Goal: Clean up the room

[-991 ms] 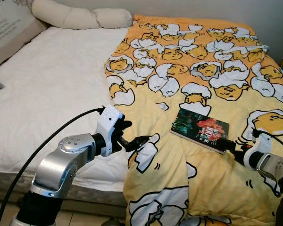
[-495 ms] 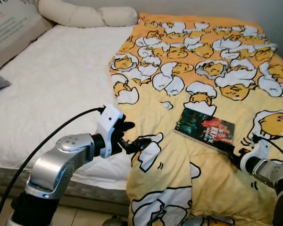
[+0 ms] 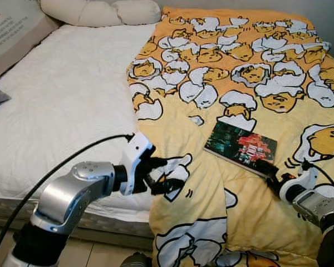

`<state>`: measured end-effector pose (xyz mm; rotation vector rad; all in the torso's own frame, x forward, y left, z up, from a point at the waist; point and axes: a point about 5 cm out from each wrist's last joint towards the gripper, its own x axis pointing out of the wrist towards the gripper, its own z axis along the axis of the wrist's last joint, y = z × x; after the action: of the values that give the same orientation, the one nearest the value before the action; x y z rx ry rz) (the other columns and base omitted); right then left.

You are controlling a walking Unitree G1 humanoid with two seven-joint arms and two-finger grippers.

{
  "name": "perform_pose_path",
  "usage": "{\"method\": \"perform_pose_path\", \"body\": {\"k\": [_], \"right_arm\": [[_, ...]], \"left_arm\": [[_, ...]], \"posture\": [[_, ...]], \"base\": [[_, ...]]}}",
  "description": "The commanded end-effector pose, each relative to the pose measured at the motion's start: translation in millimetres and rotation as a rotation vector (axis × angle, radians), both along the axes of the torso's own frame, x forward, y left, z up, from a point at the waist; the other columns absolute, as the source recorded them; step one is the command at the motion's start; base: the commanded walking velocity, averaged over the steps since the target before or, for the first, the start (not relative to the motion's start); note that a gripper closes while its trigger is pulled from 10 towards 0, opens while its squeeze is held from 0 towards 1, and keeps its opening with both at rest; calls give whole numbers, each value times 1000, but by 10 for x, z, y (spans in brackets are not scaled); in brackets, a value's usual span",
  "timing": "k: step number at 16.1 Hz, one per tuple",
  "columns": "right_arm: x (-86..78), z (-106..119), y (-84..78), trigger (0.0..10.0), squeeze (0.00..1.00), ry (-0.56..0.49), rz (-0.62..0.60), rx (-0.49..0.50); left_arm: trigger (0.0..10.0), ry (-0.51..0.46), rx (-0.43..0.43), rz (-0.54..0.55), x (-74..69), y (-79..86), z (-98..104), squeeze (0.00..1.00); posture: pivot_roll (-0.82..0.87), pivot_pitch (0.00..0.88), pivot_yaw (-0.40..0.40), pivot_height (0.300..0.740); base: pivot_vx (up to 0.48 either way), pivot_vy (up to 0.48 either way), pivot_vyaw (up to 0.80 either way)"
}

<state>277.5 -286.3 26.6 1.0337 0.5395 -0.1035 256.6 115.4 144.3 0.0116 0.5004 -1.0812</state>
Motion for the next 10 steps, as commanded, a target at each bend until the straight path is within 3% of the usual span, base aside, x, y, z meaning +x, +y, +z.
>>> {"method": "perform_pose_path", "body": {"k": [1, 3, 7, 10], "right_arm": [[-7, -40, 67, 10000, 0, -21, -20, 56], [-39, -48, 50, 10000, 0, -31, -19, 73], [-211, -156, -56, 10000, 0, 47, -16, 23], [-240, -156, -85, 10000, 0, 30, -24, 34]], "left_arm": [[10000, -6, 9, 13, 12, 21, 25, 0], [10000, -10, 8, 1, -11, 24, 45, 0], [10000, -5, 17, -8, -36, 32, 28, 0], [10000, -4, 15, -15, -39, 28, 33, 0]], "posture": [[63, 85, 84, 740], [66, 84, 76, 740], [60, 79, 70, 740], [58, 78, 73, 740]], "base": [[0, 0, 0], [0, 0, 0], [0, 0, 0], [0, 0, 0]]}}
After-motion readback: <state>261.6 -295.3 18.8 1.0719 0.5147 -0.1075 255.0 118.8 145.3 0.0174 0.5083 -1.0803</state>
